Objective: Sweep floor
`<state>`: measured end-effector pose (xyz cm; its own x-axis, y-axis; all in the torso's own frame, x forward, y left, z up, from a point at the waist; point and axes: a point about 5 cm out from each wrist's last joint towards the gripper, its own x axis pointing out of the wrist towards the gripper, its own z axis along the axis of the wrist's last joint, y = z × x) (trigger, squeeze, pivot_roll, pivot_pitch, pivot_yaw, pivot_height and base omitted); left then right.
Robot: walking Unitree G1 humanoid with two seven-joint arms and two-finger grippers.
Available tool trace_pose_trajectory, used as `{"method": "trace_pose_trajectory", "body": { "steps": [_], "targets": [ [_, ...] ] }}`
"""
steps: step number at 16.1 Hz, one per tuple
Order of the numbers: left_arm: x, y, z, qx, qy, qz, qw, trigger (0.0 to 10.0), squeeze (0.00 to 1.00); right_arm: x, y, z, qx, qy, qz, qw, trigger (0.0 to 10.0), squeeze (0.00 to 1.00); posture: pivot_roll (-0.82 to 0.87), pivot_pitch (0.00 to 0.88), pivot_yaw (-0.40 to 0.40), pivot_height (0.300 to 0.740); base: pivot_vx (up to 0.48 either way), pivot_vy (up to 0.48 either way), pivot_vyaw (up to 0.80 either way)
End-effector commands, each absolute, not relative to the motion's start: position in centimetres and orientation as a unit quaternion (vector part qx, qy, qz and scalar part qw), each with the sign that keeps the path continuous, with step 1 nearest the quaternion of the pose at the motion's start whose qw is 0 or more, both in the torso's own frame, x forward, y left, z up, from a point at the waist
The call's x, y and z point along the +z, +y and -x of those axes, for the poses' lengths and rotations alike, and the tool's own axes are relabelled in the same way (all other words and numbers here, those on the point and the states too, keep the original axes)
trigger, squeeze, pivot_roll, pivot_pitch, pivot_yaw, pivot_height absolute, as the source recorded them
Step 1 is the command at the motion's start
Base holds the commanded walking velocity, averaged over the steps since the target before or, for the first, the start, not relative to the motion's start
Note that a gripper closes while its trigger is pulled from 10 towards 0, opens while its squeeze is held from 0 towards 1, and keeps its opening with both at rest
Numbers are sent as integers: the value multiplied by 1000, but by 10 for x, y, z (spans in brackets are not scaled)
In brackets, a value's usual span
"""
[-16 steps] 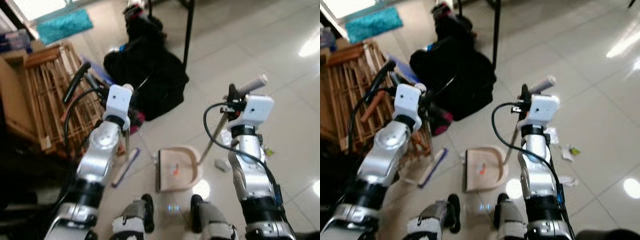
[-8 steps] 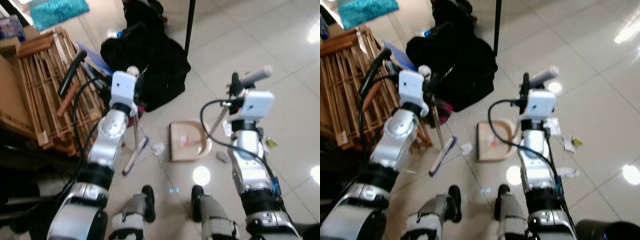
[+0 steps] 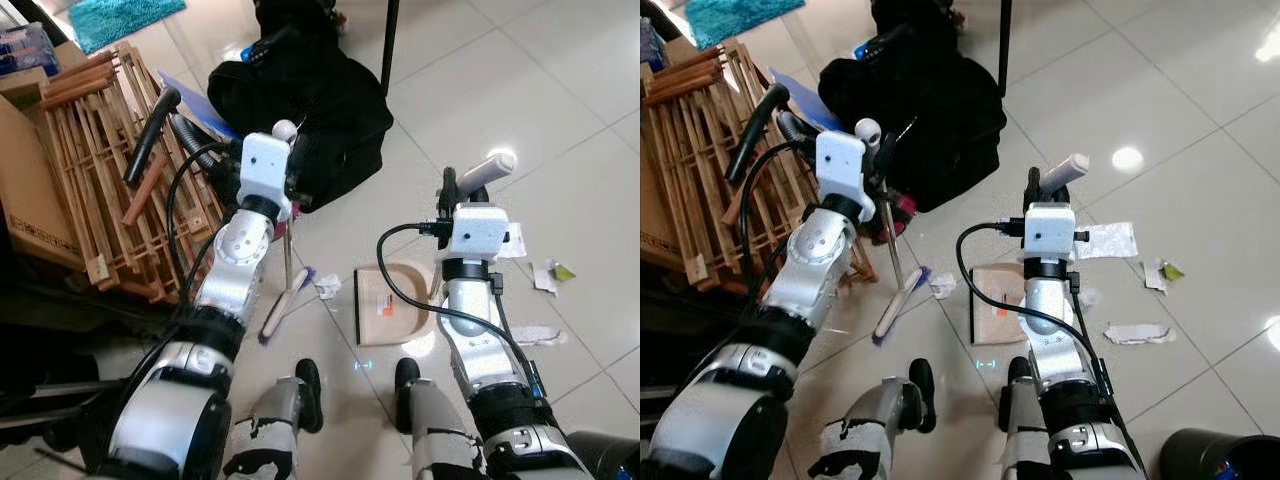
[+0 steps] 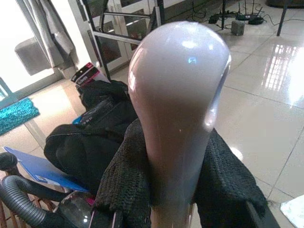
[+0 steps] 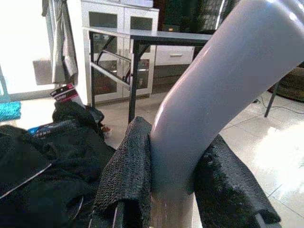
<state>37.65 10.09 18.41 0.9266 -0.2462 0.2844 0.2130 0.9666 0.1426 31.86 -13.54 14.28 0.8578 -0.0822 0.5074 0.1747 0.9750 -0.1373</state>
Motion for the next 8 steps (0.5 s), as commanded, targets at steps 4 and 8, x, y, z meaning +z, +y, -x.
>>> {"method": "trace_pose_trajectory", "body": {
  "steps": [4, 8],
  "targets": [
    [177, 90, -380, -114, -126, 11, 985, 10000, 0, 134, -121, -311, -61, -273, 96, 955, 10000, 0, 156, 440, 169, 740, 0, 0, 0],
    [188, 73, -384, -140, -134, 49, 980, 10000, 0, 128, -114, -309, -61, -267, 95, 957, 10000, 0, 153, 438, 179, 740, 0, 0, 0]
  ]
}}
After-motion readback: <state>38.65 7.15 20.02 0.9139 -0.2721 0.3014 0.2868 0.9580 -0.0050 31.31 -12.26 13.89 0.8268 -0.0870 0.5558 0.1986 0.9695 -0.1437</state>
